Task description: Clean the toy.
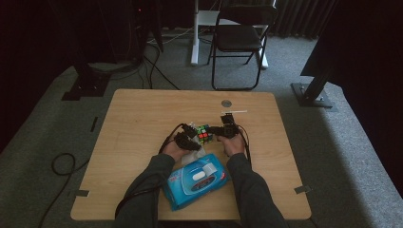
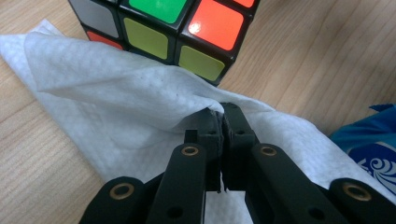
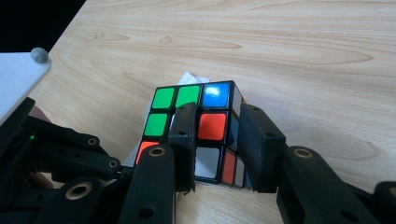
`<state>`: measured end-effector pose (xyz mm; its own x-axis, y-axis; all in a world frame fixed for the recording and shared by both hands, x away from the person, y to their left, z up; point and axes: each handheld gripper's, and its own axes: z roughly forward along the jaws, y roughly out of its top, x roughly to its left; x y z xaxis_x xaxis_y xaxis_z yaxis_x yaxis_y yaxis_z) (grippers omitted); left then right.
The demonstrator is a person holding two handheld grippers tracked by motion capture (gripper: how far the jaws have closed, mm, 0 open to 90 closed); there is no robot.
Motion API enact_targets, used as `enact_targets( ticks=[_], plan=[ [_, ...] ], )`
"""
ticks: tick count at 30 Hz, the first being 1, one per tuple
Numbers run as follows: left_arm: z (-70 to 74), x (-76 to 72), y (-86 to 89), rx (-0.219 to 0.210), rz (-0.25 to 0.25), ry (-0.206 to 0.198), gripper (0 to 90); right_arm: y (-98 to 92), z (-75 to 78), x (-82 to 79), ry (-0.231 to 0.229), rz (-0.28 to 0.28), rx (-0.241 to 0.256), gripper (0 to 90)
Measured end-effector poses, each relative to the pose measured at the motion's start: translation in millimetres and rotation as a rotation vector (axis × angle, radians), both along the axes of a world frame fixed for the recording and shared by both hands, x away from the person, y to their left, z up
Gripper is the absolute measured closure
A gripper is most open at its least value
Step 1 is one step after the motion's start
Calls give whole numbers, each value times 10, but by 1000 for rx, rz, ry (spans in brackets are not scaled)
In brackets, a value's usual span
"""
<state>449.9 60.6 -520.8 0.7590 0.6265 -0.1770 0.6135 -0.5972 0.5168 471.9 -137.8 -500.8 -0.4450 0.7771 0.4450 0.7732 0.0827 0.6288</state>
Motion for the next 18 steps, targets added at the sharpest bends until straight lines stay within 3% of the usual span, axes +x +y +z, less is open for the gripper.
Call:
enact_targets(
  ticks=[12,18],
  plan=[
    [3,97,101,8,34,-9,877,-24,-3,12,9,6,7,669],
    [33,244,97,35,79,-29,883,-19,0,9,15,14,6,669]
  ],
)
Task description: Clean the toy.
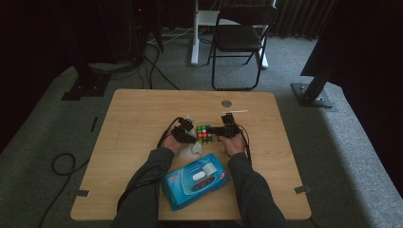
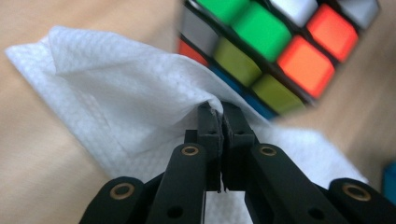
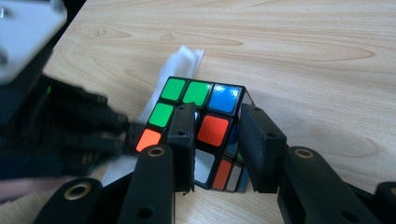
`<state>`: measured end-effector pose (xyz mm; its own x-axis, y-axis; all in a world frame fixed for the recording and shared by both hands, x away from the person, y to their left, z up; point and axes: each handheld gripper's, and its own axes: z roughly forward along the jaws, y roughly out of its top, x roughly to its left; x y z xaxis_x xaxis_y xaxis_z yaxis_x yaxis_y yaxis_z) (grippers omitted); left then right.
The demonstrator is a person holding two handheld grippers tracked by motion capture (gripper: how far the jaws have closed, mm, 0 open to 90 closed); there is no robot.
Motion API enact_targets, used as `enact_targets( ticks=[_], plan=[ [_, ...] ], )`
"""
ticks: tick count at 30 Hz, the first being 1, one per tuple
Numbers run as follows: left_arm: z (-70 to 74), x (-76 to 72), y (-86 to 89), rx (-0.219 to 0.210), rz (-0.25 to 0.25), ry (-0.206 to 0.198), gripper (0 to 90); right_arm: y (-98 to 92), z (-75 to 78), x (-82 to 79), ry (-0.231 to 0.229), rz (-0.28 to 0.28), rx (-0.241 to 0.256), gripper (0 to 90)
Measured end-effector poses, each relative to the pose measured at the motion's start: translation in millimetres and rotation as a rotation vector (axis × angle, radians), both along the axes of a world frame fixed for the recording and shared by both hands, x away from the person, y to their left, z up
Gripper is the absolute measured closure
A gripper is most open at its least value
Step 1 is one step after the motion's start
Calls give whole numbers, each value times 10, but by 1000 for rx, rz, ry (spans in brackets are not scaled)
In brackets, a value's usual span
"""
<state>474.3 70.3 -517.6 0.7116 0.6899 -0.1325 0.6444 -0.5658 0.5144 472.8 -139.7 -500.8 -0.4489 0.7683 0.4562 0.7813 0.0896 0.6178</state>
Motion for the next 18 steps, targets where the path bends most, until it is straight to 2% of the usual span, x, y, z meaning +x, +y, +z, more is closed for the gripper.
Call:
enact_targets(
  ticks=[4,5,7,8,10,11,15,16,18],
  plan=[
    [94,55,33,-35,53,-41,884,-2,-1,1,0,1,1,668],
    [159,60,56,-72,71,-66,885,-2,-1,1,0,2,1,668],
    [199,35,75,-91,77,-105,885,-3,-2,1,1,2,2,668],
    [199,35,75,-91,77,-105,885,-3,-2,1,1,2,2,668],
    [212,-15,97,-124,78,-127,884,-3,-1,0,-1,2,1,668],
    [219,-63,113,-145,58,-137,885,-3,-2,1,-1,3,1,668],
    [223,-194,124,-143,4,-129,886,-1,0,-2,-4,3,-2,667],
    [214,-226,137,-136,-20,-116,885,0,0,-2,-4,3,-4,663],
    [171,-293,158,-86,-58,-115,882,0,0,-1,-6,2,-6,656]
  ],
)
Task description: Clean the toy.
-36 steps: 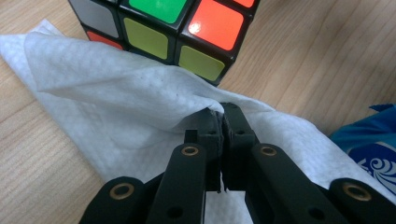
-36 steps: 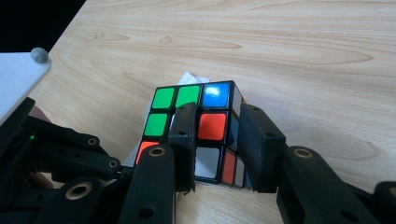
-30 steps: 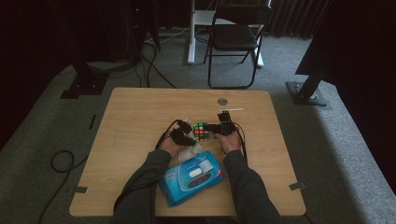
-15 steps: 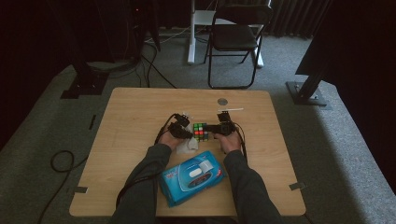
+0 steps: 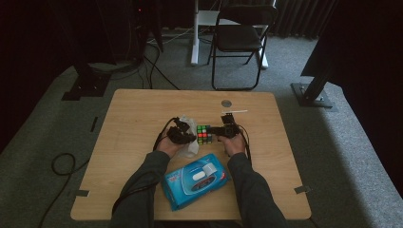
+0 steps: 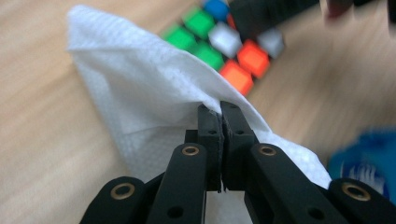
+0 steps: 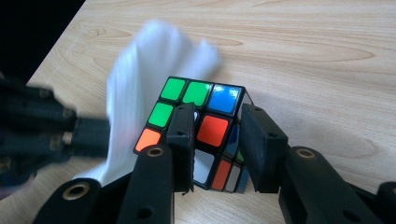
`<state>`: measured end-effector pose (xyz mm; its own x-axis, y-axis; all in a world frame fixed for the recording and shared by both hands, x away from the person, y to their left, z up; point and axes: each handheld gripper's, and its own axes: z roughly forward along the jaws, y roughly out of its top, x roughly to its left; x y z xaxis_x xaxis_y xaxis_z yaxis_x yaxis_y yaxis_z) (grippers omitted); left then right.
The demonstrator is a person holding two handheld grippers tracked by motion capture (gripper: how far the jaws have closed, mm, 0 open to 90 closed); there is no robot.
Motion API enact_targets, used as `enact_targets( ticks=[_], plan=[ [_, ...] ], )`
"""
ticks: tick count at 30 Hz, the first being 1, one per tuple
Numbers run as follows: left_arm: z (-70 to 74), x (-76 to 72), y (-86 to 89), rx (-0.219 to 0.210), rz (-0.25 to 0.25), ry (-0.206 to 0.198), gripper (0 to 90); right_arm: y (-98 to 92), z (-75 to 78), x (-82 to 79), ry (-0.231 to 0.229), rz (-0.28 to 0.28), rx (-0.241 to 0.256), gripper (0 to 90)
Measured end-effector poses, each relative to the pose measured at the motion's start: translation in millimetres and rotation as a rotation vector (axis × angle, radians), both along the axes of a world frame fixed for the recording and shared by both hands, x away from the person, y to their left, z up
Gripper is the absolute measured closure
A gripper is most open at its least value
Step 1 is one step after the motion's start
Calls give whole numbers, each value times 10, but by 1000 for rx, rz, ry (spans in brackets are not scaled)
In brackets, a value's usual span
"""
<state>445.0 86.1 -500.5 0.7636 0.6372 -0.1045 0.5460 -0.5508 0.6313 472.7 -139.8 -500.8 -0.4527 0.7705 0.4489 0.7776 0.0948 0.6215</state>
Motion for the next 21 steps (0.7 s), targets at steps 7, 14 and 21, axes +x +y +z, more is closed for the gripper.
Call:
enact_targets(
  ticks=[7,14,21],
  plan=[
    [-50,-73,375,-31,80,5,883,-9,52,-40,-25,3,-42,647],
    [52,-181,625,-68,128,-33,883,-244,169,-149,-88,-50,-56,644],
    [72,-263,691,-83,135,-47,883,-432,99,-214,-93,-92,-91,642]
  ],
)
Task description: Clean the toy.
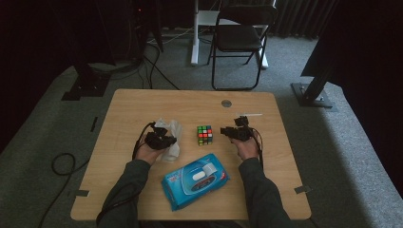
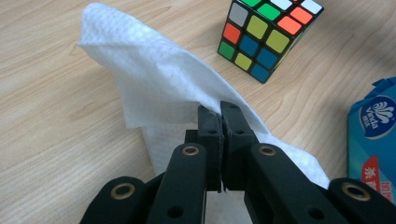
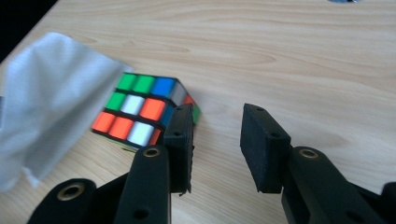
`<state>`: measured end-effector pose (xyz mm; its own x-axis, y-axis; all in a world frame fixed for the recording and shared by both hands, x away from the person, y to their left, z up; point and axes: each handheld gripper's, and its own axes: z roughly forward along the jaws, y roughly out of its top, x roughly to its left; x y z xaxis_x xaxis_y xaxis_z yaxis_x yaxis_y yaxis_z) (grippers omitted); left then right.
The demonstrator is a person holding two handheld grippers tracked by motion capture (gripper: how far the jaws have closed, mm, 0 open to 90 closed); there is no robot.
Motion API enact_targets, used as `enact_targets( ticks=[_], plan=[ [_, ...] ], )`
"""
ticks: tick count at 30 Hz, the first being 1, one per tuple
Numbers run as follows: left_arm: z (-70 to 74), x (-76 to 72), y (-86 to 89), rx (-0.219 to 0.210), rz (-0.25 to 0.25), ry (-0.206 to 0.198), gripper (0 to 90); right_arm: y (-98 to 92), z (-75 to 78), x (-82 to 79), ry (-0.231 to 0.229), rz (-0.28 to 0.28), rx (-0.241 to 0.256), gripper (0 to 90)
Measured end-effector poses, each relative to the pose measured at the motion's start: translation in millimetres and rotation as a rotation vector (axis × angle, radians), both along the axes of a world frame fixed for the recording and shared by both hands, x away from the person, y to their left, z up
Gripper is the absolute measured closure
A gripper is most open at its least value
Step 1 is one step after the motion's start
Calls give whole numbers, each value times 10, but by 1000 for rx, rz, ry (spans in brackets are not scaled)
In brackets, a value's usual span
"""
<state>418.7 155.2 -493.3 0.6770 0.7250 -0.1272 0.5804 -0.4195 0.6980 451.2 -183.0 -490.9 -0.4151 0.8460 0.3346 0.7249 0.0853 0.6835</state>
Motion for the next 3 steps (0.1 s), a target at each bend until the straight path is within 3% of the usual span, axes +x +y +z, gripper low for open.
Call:
enact_targets(
  ticks=[3],
  plan=[
    [8,-18,27,-11,6,-4,883,-55,-49,-9,10,-16,-2,640]
  ],
)
